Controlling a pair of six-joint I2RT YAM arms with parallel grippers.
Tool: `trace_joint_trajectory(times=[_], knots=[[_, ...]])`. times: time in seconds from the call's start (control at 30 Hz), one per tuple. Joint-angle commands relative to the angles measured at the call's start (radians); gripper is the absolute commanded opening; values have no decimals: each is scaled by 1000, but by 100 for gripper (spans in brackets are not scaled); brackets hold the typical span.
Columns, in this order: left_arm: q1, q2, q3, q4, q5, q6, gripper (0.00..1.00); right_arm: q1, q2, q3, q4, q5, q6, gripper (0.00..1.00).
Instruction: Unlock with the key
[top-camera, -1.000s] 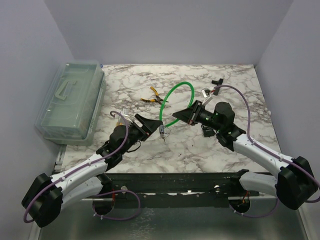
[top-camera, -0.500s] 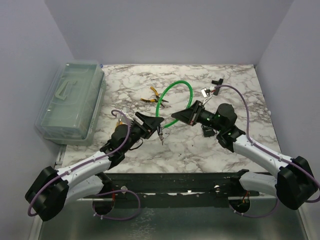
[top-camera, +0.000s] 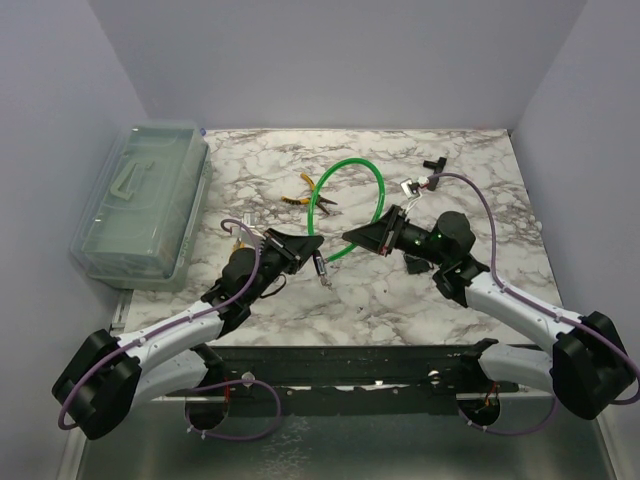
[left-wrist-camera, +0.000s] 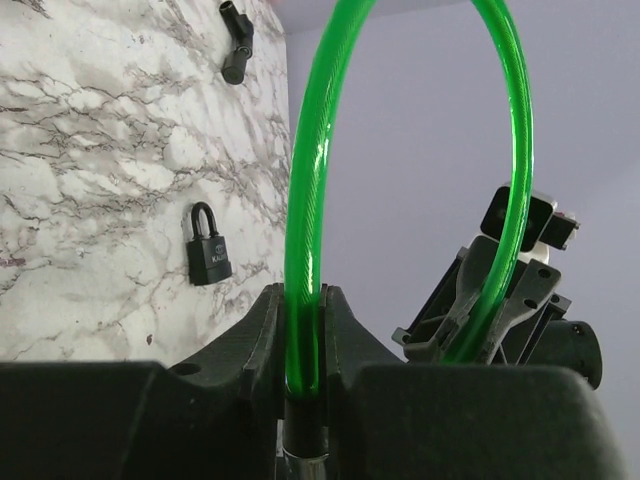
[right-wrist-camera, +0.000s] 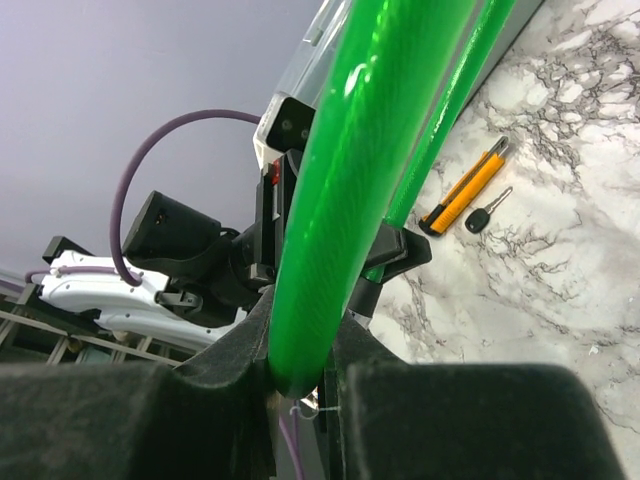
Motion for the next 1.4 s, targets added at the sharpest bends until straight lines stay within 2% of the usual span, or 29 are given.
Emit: trace_joint_trajectory(times=[0.0, 0.37, 0.67, 0.87, 0.97, 1.07, 1.23, 1.37], knots=[[3, 6, 11, 28, 7, 39, 0, 7, -21, 4, 79, -28, 16, 1], [12, -55, -17, 13, 38, 65, 0, 7, -62, 44, -48, 40, -59, 1], [28, -101, 15, -80, 72, 120, 0, 7, -72, 56, -86, 54, -80, 1], [28, -58, 33, -89, 144, 121, 0, 7, -82, 56, -101, 117, -84, 1], [28, -2, 66, -71, 198, 126, 0, 7, -16, 70, -62, 53, -66, 1], [27, 38, 101, -65, 240, 148, 0, 7, 6, 62, -34, 54, -56, 1], [28, 32, 98, -92, 233, 167, 0, 7, -28, 98, -188, 148, -139, 1], [29, 7, 127, -239, 182, 218, 0, 7, -58, 157, -379, 232, -230, 0]])
